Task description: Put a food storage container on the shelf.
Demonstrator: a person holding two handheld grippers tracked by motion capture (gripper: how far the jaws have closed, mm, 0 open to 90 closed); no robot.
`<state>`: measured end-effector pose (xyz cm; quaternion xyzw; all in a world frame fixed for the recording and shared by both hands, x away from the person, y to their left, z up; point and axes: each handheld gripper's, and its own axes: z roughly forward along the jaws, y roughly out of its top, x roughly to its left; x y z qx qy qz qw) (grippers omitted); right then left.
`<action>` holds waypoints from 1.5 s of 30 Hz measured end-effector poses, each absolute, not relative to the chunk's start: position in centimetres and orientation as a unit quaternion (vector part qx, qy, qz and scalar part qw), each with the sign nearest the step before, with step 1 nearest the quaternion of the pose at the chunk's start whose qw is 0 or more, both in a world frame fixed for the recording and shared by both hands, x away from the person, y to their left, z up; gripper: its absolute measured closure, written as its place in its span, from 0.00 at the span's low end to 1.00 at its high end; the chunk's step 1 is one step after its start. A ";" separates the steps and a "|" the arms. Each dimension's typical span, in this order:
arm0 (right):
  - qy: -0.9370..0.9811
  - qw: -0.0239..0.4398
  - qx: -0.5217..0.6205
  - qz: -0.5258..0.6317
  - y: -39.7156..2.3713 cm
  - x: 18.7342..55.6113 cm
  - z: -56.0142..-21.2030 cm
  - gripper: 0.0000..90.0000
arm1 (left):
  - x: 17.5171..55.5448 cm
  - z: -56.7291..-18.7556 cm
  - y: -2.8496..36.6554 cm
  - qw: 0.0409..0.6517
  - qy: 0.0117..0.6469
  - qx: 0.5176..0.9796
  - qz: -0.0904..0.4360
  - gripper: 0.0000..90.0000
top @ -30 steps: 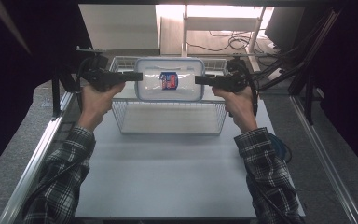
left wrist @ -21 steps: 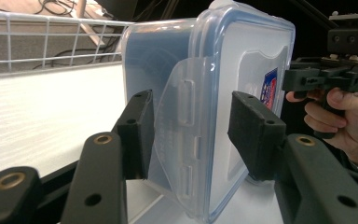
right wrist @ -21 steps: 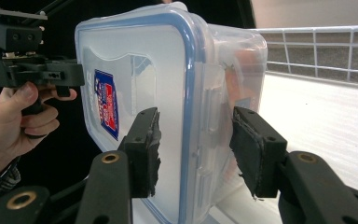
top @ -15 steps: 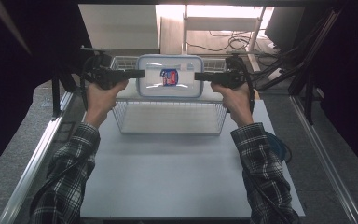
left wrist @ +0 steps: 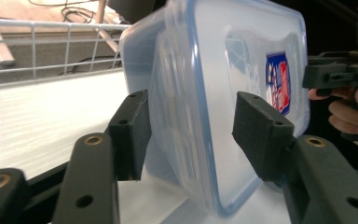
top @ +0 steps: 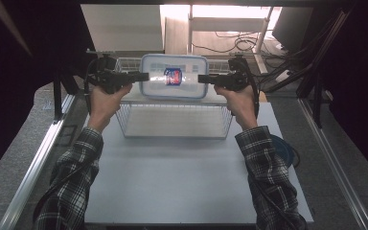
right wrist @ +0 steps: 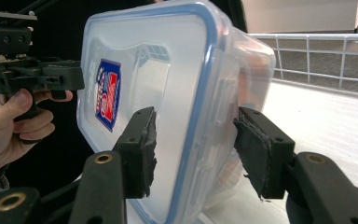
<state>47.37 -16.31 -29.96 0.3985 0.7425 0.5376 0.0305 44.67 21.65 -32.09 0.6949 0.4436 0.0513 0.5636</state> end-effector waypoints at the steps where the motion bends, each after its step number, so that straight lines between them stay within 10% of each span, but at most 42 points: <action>1: 0.743 0.030 0.399 0.537 -16.3 47.4 -30.0 0.52 | 44.7 -32.3 21.5 0.554 0.442 0.704 0.054 0.58; 11: 0.739 0.042 0.411 0.532 -16.1 47.7 -30.1 0.46 | 45.0 -33.0 21.5 0.546 0.449 0.706 0.047 0.57; 19: 0.746 0.149 0.431 0.485 -15.4 47.1 -29.6 0.43 | 45.0 -32.5 21.5 0.553 0.453 0.696 0.066 0.56; 31: 0.753 0.133 0.416 0.493 -14.9 47.0 -29.5 0.64 | 43.9 -32.5 21.5 0.552 0.456 0.696 0.061 0.59; 45: 0.750 0.132 0.418 0.495 -14.8 47.2 -29.6 0.61 | 43.3 -32.3 21.4 0.549 0.450 0.700 0.074 0.60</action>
